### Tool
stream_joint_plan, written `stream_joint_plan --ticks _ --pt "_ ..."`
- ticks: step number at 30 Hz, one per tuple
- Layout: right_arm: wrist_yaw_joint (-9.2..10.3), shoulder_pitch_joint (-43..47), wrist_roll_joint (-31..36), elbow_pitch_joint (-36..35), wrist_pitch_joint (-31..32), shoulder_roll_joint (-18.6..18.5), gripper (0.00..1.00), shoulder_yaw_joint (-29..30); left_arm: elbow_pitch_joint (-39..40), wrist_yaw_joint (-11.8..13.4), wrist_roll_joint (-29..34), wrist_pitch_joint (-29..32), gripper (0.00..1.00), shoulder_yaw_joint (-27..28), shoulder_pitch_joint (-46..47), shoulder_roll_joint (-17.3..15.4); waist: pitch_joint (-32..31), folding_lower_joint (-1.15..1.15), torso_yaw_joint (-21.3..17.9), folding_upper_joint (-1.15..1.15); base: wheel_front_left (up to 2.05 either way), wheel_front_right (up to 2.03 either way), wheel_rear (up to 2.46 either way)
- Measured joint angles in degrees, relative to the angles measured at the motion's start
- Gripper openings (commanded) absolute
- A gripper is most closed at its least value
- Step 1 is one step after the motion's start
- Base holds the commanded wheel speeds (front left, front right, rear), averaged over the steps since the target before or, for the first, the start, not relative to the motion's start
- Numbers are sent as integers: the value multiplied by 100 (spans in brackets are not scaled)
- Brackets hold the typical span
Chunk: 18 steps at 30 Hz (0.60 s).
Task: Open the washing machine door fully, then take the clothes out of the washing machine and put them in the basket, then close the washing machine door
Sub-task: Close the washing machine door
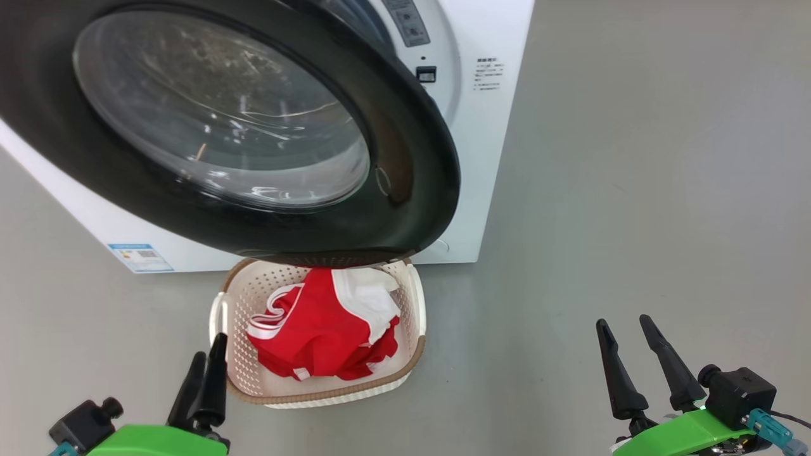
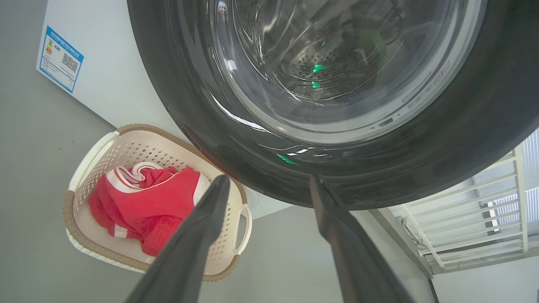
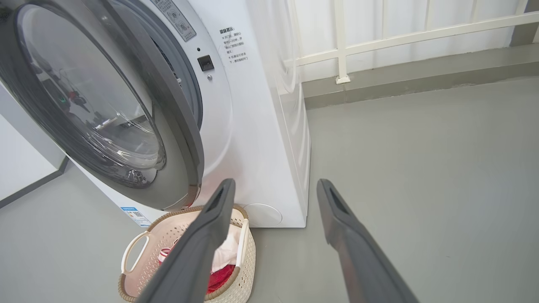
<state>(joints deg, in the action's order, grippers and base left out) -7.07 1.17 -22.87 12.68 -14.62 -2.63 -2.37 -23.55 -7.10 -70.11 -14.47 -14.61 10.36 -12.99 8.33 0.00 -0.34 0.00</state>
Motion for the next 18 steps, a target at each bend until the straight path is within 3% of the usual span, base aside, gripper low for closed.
stream_joint_plan --ticks 7,18 --pt "0 60 29 -8 0 1 100 43 21 0 818 0 100 361 -165 121 -58 0 175 0 0 0 0" --pt "0 236 141 -30 0 -7 100 115 435 -7 3563 0 100 1174 -686 402 -197 0 290 0 0 0 0"
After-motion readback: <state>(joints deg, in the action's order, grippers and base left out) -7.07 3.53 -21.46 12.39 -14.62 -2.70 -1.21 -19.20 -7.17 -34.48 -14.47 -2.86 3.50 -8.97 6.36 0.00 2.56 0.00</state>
